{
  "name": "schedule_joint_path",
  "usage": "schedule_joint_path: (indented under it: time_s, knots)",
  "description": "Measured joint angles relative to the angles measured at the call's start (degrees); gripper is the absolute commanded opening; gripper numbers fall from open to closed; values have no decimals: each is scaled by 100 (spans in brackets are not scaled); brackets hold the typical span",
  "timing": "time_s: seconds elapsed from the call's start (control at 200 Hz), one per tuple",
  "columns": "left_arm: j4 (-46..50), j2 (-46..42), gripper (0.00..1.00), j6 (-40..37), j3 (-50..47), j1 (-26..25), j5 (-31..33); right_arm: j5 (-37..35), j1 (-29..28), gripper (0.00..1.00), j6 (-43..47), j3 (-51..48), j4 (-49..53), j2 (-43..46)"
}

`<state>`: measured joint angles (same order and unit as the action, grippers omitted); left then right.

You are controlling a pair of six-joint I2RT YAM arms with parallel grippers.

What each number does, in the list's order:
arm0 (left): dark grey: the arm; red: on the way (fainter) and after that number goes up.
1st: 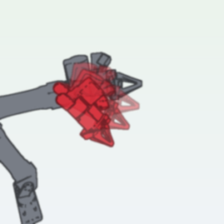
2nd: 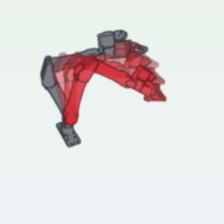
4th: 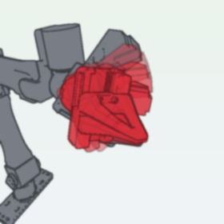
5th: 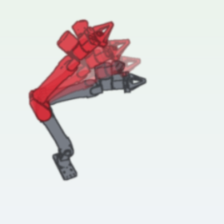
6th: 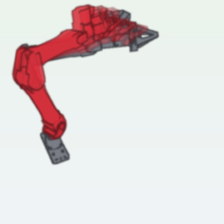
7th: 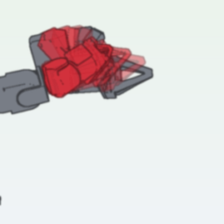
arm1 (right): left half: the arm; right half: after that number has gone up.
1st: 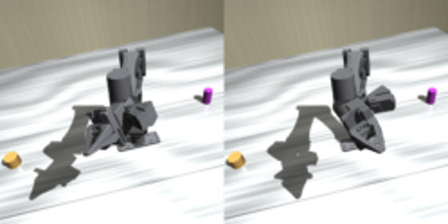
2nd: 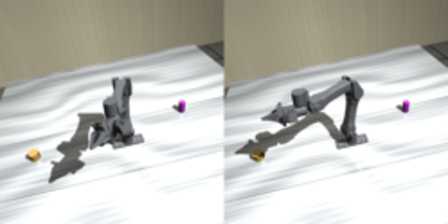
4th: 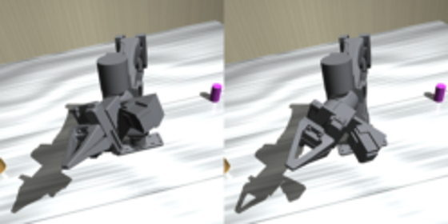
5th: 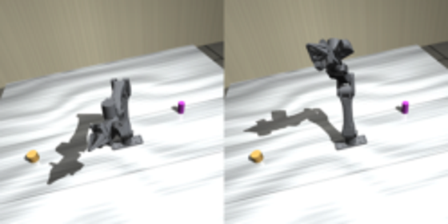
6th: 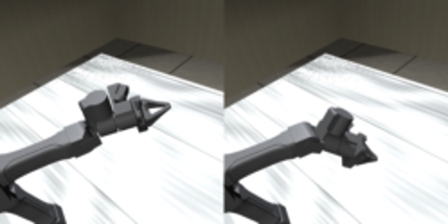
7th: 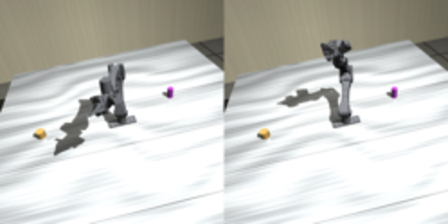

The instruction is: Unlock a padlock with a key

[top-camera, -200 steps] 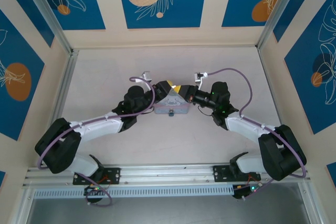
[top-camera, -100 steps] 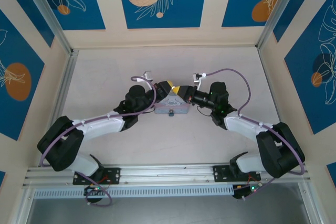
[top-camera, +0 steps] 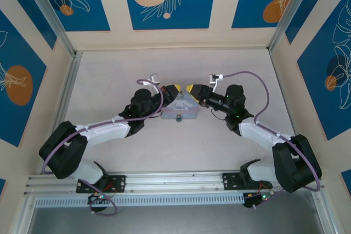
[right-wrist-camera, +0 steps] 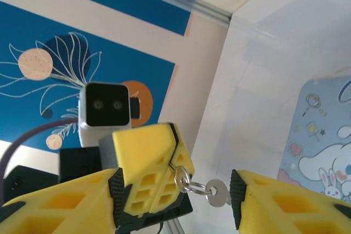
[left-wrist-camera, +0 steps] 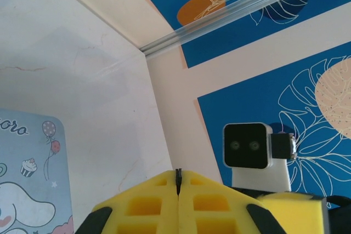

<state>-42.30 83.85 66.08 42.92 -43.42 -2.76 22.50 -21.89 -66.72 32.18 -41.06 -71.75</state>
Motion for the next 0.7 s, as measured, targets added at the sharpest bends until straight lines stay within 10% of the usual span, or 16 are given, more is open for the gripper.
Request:
schedule_joint_path:
  time_s: [0.695]
  knots:
    - [-31, 0, 0, 96, 0, 0, 0, 122, -293, 39, 9, 247, -232, -610]
